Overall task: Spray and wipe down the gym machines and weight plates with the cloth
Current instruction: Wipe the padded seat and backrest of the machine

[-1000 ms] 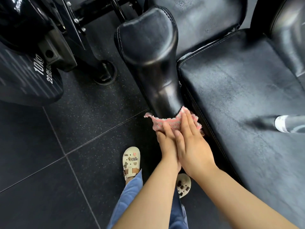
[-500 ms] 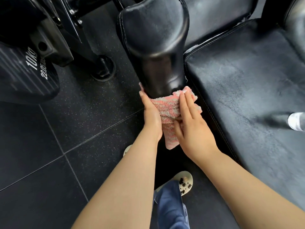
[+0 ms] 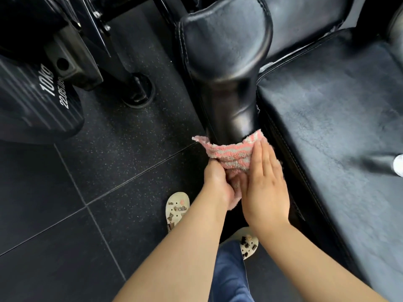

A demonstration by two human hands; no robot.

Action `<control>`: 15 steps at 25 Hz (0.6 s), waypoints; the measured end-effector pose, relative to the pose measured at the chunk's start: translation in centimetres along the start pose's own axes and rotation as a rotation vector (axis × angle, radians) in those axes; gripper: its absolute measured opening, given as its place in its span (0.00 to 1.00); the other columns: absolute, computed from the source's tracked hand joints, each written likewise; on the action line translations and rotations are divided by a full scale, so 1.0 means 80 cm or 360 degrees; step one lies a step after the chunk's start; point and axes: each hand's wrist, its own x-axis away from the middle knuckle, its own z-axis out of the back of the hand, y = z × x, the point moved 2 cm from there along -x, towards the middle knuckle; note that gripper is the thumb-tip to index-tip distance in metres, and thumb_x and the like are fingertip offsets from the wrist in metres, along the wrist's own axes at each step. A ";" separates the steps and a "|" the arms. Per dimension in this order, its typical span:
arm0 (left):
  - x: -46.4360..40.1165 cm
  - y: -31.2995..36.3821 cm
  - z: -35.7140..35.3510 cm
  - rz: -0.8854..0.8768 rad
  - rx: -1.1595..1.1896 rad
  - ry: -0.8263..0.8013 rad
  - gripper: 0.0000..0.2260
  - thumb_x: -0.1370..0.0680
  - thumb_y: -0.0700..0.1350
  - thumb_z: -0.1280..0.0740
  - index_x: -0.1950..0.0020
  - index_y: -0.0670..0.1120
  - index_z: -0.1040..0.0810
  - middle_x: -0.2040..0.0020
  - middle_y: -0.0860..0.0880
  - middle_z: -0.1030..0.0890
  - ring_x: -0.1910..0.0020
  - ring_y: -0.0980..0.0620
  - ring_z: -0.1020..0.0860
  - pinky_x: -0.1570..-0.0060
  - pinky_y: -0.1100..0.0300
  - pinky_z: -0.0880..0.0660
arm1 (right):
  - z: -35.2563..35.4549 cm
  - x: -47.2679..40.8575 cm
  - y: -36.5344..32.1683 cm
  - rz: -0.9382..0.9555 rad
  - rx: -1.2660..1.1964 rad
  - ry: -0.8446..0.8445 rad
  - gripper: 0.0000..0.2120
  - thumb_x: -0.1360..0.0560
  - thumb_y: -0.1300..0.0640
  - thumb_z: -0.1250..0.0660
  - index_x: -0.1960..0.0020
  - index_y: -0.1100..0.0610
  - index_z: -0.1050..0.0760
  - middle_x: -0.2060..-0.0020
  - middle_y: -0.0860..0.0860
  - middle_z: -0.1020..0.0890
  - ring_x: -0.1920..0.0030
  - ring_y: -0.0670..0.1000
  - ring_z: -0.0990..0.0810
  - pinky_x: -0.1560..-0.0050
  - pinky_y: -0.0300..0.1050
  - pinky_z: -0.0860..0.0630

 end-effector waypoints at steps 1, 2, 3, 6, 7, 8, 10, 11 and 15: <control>0.000 0.012 -0.002 -0.0027 0.0026 -0.0004 0.20 0.21 0.56 0.41 0.64 0.44 0.22 0.72 0.47 0.20 0.75 0.51 0.22 0.76 0.66 0.26 | 0.002 -0.007 -0.004 0.0001 -0.0079 0.0006 0.30 0.24 0.57 0.42 0.25 0.64 0.46 0.27 0.59 0.39 0.28 0.54 0.42 0.29 0.51 0.41; -0.002 0.025 -0.003 -0.0074 0.0046 -0.0022 0.18 0.21 0.54 0.41 0.61 0.44 0.21 0.67 0.45 0.18 0.69 0.49 0.20 0.71 0.63 0.23 | 0.005 -0.015 -0.007 0.0001 -0.0193 -0.0027 0.32 0.24 0.60 0.39 0.25 0.64 0.48 0.26 0.57 0.42 0.26 0.52 0.45 0.28 0.52 0.42; -0.002 0.037 -0.006 -0.0107 0.0040 -0.0056 0.17 0.21 0.54 0.41 0.56 0.44 0.20 0.59 0.43 0.17 0.61 0.47 0.20 0.61 0.58 0.21 | 0.009 -0.023 -0.009 -0.0013 -0.0327 -0.0108 0.34 0.24 0.62 0.37 0.24 0.62 0.50 0.25 0.53 0.47 0.26 0.50 0.48 0.27 0.52 0.44; 0.003 0.069 -0.012 -0.0272 -0.0073 -0.0124 0.16 0.21 0.55 0.40 0.46 0.44 0.21 0.48 0.46 0.19 0.46 0.44 0.21 0.43 0.49 0.25 | 0.027 -0.045 -0.019 -0.0100 -0.0659 -0.0230 0.39 0.25 0.63 0.33 0.23 0.57 0.54 0.25 0.49 0.49 0.25 0.47 0.48 0.27 0.46 0.45; 0.008 0.081 -0.016 -0.0347 -0.0044 -0.0143 0.16 0.20 0.54 0.40 0.47 0.45 0.20 0.49 0.45 0.18 0.48 0.43 0.20 0.45 0.50 0.24 | 0.032 -0.052 -0.024 -0.0145 -0.0722 -0.0220 0.40 0.26 0.63 0.32 0.23 0.56 0.53 0.24 0.51 0.46 0.25 0.48 0.44 0.28 0.42 0.44; 0.012 0.097 -0.018 -0.0435 0.0032 -0.0201 0.15 0.20 0.54 0.40 0.48 0.45 0.19 0.49 0.44 0.17 0.48 0.43 0.20 0.46 0.49 0.24 | 0.037 -0.058 -0.030 -0.0197 -0.0773 -0.0201 0.40 0.27 0.63 0.31 0.23 0.56 0.51 0.25 0.52 0.42 0.26 0.49 0.41 0.30 0.38 0.43; 0.029 0.128 -0.023 -0.0587 0.0216 -0.0340 0.18 0.19 0.53 0.43 0.39 0.44 0.22 0.40 0.41 0.21 0.41 0.42 0.23 0.38 0.47 0.28 | 0.050 -0.070 -0.045 -0.0292 -0.0905 -0.0119 0.40 0.28 0.64 0.30 0.23 0.54 0.48 0.27 0.49 0.36 0.30 0.44 0.37 0.35 0.27 0.43; 0.041 0.139 -0.024 -0.0647 0.0261 -0.0393 0.20 0.18 0.53 0.46 0.35 0.43 0.25 0.37 0.40 0.23 0.38 0.42 0.25 0.35 0.47 0.31 | 0.057 -0.075 -0.053 -0.0331 -0.0991 -0.0059 0.40 0.28 0.64 0.30 0.24 0.52 0.47 0.30 0.45 0.33 0.33 0.38 0.36 0.39 0.20 0.44; 0.097 0.164 -0.027 -0.0830 0.0165 -0.0519 0.20 0.18 0.55 0.47 0.37 0.45 0.24 0.44 0.43 0.19 0.51 0.49 0.18 0.52 0.53 0.21 | 0.082 -0.087 -0.079 -0.0337 -0.1285 0.0187 0.38 0.30 0.65 0.29 0.25 0.51 0.41 0.35 0.41 0.29 0.38 0.33 0.34 0.39 0.20 0.41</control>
